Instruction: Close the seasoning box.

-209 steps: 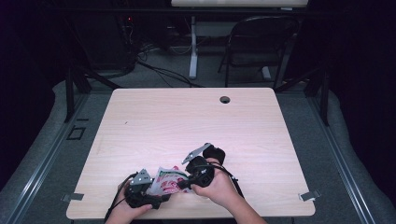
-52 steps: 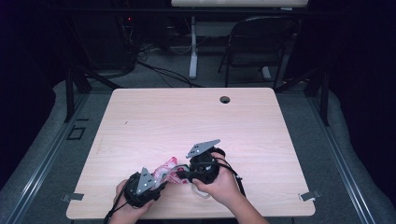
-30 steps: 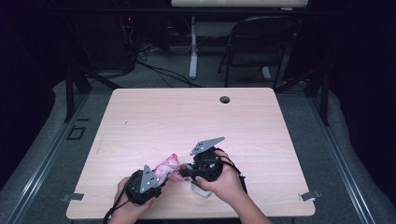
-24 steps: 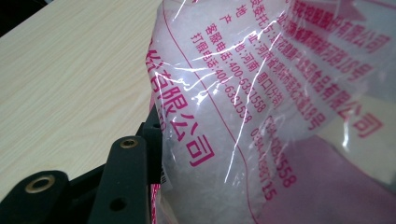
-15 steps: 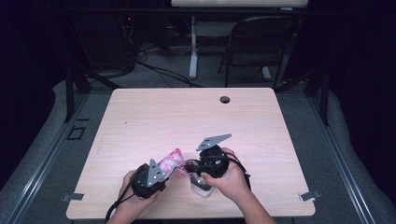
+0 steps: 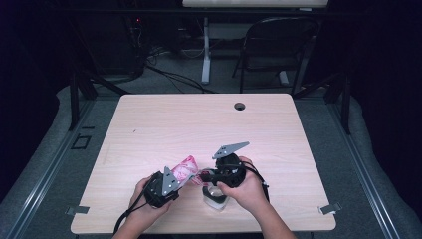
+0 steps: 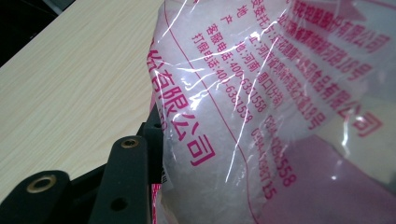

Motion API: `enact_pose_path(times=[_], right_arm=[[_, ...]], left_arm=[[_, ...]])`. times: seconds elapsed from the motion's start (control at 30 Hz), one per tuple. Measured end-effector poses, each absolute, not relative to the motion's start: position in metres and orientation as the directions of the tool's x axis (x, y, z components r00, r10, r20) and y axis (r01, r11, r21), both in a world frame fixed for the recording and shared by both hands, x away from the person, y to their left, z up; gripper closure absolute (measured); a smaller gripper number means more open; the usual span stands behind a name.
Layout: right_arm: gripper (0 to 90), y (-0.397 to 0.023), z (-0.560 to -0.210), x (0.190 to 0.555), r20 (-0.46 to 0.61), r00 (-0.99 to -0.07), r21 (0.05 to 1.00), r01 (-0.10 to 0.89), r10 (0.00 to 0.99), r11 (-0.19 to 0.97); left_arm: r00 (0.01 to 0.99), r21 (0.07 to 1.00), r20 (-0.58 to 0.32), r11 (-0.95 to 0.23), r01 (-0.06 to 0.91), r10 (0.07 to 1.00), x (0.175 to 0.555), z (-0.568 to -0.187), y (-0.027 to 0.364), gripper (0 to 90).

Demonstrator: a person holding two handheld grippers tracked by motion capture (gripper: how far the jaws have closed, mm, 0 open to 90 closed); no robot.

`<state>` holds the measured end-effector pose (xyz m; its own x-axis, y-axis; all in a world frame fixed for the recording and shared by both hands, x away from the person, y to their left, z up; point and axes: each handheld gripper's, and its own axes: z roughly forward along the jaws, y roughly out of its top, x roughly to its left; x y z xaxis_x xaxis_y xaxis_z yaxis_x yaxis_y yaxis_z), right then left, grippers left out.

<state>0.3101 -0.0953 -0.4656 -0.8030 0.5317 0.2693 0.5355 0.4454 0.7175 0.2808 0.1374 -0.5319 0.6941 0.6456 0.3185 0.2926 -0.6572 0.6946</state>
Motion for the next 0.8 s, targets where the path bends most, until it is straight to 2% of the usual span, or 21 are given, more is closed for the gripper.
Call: enact_pose_path(times=[0.47, 0.8], right_arm=[[75.3, -0.098, -0.465, 0.311, 0.281, -0.801, 0.721, 0.539, 0.529, 0.435], [73.8, -0.104, -0.454, 0.307, 0.264, -0.805, 0.746, 0.519, 0.532, 0.416]], left_arm=[[0.664, 0.689, 0.329, -0.652, 0.318, 0.671, 0.286, -0.53, 0.146, 57.4], [0.652, 0.688, 0.342, -0.652, 0.317, 0.677, 0.287, -0.529, 0.146, 57.9]])
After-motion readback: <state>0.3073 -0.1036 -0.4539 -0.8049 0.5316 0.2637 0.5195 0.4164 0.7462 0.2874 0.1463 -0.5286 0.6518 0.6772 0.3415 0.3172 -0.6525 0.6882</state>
